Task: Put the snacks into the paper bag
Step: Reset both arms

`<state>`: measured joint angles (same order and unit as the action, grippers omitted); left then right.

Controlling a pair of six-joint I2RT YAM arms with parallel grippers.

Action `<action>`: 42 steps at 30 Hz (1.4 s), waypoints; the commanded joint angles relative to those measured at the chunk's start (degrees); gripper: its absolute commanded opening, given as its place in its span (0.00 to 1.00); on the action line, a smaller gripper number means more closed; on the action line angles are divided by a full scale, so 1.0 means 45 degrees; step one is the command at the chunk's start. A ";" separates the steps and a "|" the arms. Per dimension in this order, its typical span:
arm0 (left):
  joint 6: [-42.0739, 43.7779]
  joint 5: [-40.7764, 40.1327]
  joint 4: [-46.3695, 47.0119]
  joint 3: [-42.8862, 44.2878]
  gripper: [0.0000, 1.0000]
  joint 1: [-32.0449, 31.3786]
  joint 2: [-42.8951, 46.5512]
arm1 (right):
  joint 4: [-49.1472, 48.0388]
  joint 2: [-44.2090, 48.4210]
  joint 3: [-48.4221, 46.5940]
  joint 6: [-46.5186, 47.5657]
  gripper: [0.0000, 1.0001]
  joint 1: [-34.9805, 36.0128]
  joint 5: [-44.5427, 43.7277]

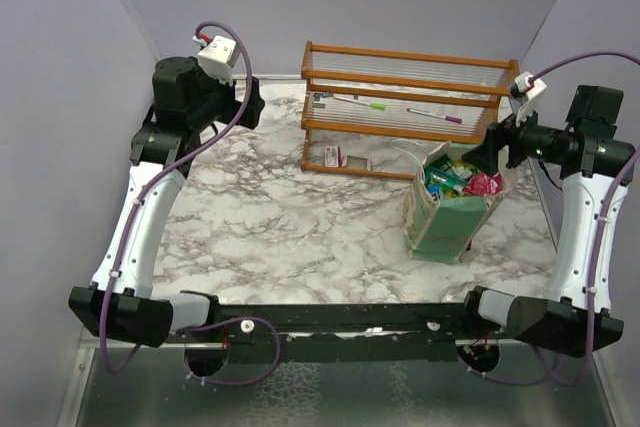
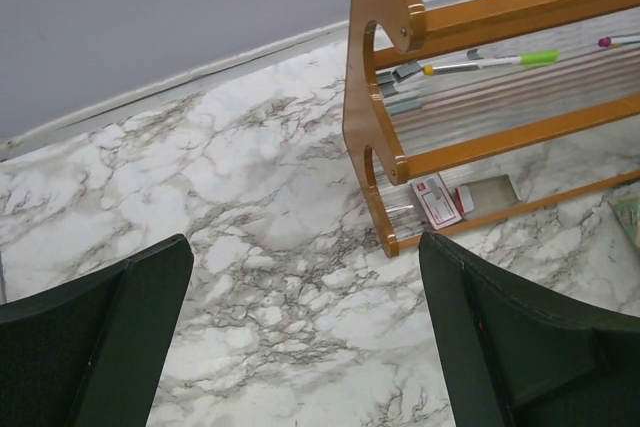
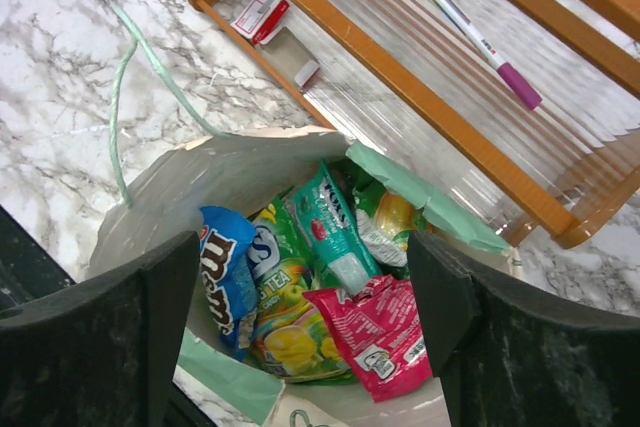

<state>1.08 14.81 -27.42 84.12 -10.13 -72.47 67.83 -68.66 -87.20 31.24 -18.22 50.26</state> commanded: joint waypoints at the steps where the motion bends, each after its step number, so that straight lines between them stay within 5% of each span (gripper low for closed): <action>1: -0.0329 -0.1351 0.0421 -0.0021 0.99 0.0263 0.0360 | -0.0796 -0.0215 -0.0598 -0.0612 0.89 0.0323 -0.0774; 4: -0.0281 -0.1998 0.0375 -0.0011 0.99 0.0344 0.0408 | -0.0997 -0.0425 -0.0762 -0.0867 1.00 0.0679 -0.1175; 12: -0.0116 -0.3093 0.0483 -0.0171 0.99 0.0469 0.0607 | -0.1908 -0.0862 -0.0877 -0.1941 0.99 0.2257 -0.2720; 42: 0.0687 -0.3855 0.0951 -0.1092 0.99 0.0887 0.1284 | -0.4969 0.0045 -0.0386 -0.3239 0.99 0.2310 -0.5111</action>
<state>3.84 -0.99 -24.88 79.90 -6.70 -68.18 48.56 -69.91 -89.65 18.17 -7.94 31.35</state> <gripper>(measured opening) 0.991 0.993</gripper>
